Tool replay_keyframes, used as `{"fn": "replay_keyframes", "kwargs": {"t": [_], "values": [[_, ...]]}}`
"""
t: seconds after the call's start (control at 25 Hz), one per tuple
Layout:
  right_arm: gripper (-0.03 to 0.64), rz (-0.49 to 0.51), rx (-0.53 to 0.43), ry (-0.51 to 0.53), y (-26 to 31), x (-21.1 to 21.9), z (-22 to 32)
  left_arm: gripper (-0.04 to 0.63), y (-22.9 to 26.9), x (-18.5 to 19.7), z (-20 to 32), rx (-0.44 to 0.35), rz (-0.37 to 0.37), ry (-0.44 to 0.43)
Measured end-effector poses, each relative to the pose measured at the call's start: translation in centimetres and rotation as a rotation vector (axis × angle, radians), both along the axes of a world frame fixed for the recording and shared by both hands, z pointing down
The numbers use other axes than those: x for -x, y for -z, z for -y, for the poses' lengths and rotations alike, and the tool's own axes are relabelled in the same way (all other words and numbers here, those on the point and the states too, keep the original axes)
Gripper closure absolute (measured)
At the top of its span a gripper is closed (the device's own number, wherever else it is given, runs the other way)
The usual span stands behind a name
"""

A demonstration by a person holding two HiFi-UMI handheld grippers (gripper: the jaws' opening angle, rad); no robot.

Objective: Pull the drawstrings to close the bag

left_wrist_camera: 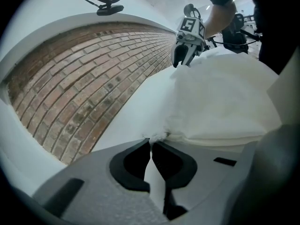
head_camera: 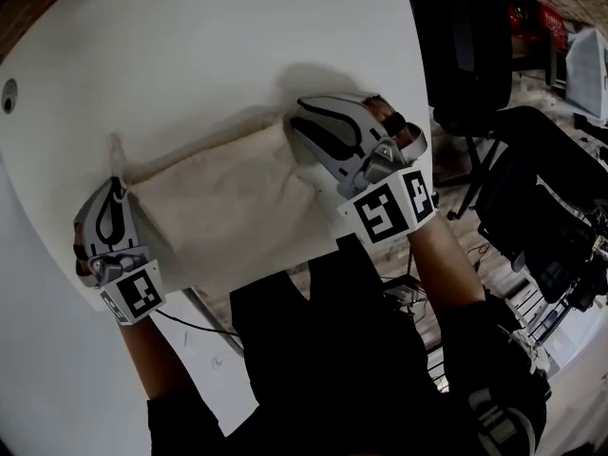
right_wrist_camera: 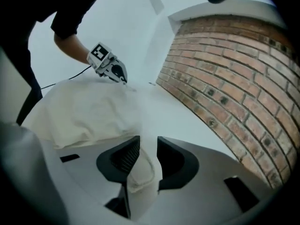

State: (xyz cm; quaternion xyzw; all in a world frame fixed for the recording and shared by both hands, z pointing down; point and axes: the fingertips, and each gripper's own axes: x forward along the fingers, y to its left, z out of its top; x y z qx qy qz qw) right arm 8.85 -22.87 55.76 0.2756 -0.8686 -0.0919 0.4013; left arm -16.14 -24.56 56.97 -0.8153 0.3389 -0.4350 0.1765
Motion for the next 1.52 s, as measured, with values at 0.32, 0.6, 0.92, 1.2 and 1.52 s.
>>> {"fn": "replay_keyframes", "kwargs": {"t": [0.32, 0.6, 0.92, 1.2, 1.52], "values": [[0.5, -0.044, 0.1, 0.045, -1.1, -2.8, 0.6, 0.569, -0.3, 0.6, 0.1, 0.005, 0.0, 0.013], [0.483, 0.048, 0.252, -0.066, -1.7, -3.6, 1.4, 0.569, -0.4, 0.8, 0.8, 0.015, 0.007, 0.011], [0.48, 0.154, 0.446, -0.319, -2.4, -4.9, -0.1, 0.569, -0.7, 1.4, 0.8, 0.026, -0.004, 0.032], [0.502, -0.026, 0.403, -0.271, -2.6, -4.5, -2.1, 0.569, -0.7, 1.4, 0.5, 0.028, -0.004, 0.027], [0.6, -0.106, 0.28, -0.293, -2.4, -4.5, -2.4, 0.569, -0.4, 1.8, 0.5, 0.018, -0.019, 0.04]]}}
